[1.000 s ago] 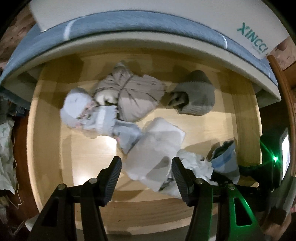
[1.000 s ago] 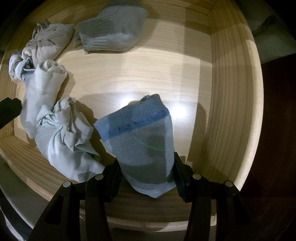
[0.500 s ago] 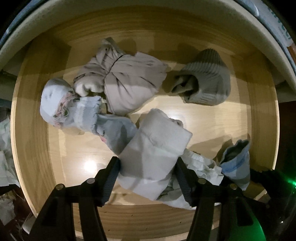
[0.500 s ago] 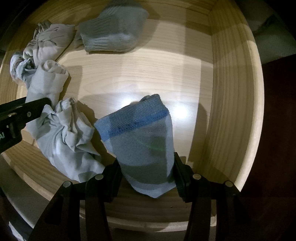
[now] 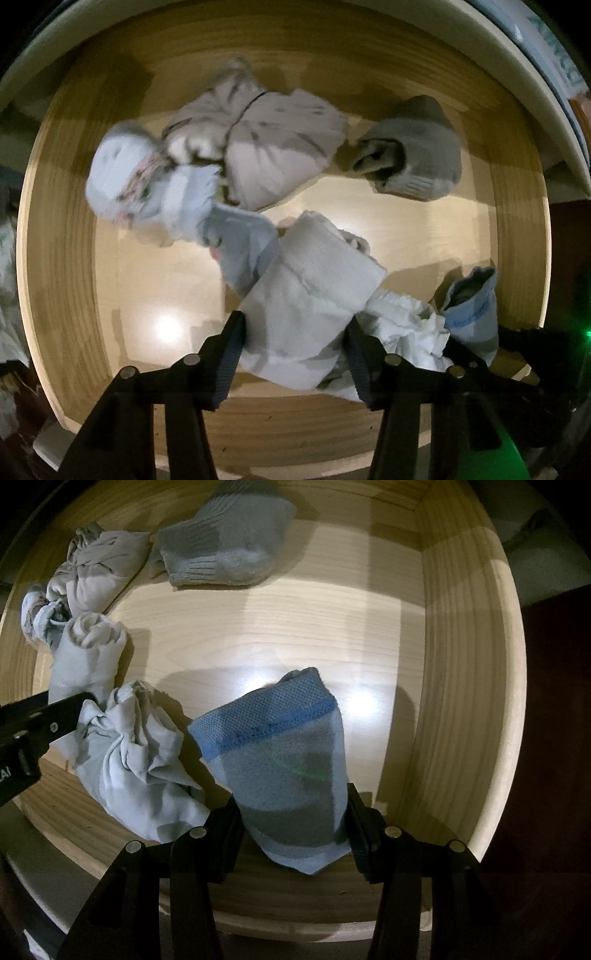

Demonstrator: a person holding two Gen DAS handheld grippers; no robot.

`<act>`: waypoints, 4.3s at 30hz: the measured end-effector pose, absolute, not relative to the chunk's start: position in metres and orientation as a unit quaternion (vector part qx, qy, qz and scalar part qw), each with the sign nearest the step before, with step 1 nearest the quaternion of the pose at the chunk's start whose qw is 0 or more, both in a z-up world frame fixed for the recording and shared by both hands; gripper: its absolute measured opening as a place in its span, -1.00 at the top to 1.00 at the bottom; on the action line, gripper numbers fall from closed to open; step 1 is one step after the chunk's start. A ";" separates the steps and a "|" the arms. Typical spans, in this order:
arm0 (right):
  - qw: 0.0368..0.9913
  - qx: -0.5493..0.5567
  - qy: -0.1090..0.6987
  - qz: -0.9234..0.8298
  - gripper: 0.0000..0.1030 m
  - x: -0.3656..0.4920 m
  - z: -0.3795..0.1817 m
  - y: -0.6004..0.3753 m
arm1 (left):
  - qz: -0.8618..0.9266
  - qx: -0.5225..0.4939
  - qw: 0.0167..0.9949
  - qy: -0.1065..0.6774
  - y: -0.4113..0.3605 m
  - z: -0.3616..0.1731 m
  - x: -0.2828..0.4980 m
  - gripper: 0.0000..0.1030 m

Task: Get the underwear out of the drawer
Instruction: 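Lower the left tool onto the white rolled sock while the right tool holds the light blue sock, then lift the white rolled sock with the left tool and carry it to the white box, then lower the white rolled sock into the white box and open the left tool, then move the open left tool back over the drawer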

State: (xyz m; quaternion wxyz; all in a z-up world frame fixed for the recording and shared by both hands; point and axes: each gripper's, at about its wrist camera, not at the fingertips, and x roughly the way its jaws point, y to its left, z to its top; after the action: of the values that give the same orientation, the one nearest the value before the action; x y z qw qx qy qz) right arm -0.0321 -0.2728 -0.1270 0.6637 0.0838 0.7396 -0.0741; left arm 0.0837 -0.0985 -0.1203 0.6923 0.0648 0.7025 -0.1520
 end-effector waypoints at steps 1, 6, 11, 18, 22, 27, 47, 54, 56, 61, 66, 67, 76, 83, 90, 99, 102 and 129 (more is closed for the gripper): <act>0.664 0.084 0.740 -0.074 0.09 -0.032 -0.127 -0.273 | -0.149 0.060 0.691 0.705 -0.093 -0.121 0.083 -0.02; 0.664 0.084 0.740 -0.074 0.09 -0.032 -0.127 -0.273 | -0.137 0.046 0.690 0.709 -0.069 -0.119 0.080 0.03; 0.665 0.084 0.738 -0.076 0.09 -0.031 -0.126 -0.274 | -0.135 0.036 0.699 0.701 -0.046 -0.108 0.078 0.04; 0.665 0.084 0.738 -0.077 0.09 -0.030 -0.125 -0.276 | -0.148 0.048 0.715 0.681 -0.034 -0.069 0.069 0.04; 0.665 0.084 0.738 -0.077 0.09 -0.030 -0.126 -0.275 | -0.159 0.062 0.743 0.647 -0.036 -0.027 0.073 0.04; 0.667 0.084 0.736 -0.080 0.10 -0.030 -0.124 -0.275 | -0.182 0.067 0.786 0.587 -0.031 0.033 0.073 0.04; 0.671 0.097 0.732 -0.077 0.10 -0.032 -0.123 -0.282 | -0.187 0.051 0.908 0.371 -0.060 0.191 0.158 0.04; 0.671 0.101 0.731 -0.067 0.10 -0.031 -0.120 -0.286 | -0.191 0.077 0.892 0.402 -0.081 0.160 0.191 0.03; 0.671 0.105 0.731 -0.068 0.10 -0.031 -0.120 -0.288 | -0.189 0.078 0.886 0.415 -0.085 0.149 0.197 0.03; 0.670 0.103 0.732 -0.067 0.10 -0.030 -0.119 -0.291 | -0.186 0.093 0.877 0.433 -0.096 0.128 0.202 0.01; 0.669 0.102 0.733 -0.068 0.10 -0.032 -0.119 -0.287 | -0.183 0.107 0.871 0.444 -0.100 0.114 0.204 -0.02; 0.669 0.101 0.733 -0.069 0.10 -0.031 -0.119 -0.287 | -0.184 0.106 0.869 0.446 -0.100 0.112 0.204 -0.02; 0.667 0.097 0.735 -0.068 0.09 -0.031 -0.119 -0.285 | -0.179 0.068 0.875 0.444 -0.089 0.128 0.204 -0.09; 0.665 0.090 0.738 -0.069 0.09 -0.030 -0.120 -0.279 | -0.184 0.062 0.876 0.441 -0.066 0.143 0.173 -0.09; 0.661 0.081 0.742 -0.071 0.09 -0.025 -0.120 -0.272 | -0.183 0.096 0.867 0.453 -0.042 0.125 0.121 -0.10; 0.660 0.049 0.745 -0.081 0.12 -0.024 -0.125 -0.255 | -0.150 0.106 0.830 0.526 -0.016 0.034 0.076 -0.11; 0.665 0.042 0.741 -0.083 0.13 -0.025 -0.123 -0.250 | -0.124 0.102 0.833 0.530 -0.009 0.010 0.066 -0.11; 0.772 0.048 0.623 -0.114 0.21 -0.049 -0.074 -0.226 | -0.040 0.027 0.857 0.512 0.024 -0.033 0.053 -0.11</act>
State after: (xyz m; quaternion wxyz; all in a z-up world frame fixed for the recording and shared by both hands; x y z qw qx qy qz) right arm -0.0485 -0.2258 -0.0737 0.7724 0.0482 0.6230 -0.1136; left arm 0.0525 0.0238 -0.0332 0.8574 0.0275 0.5124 -0.0399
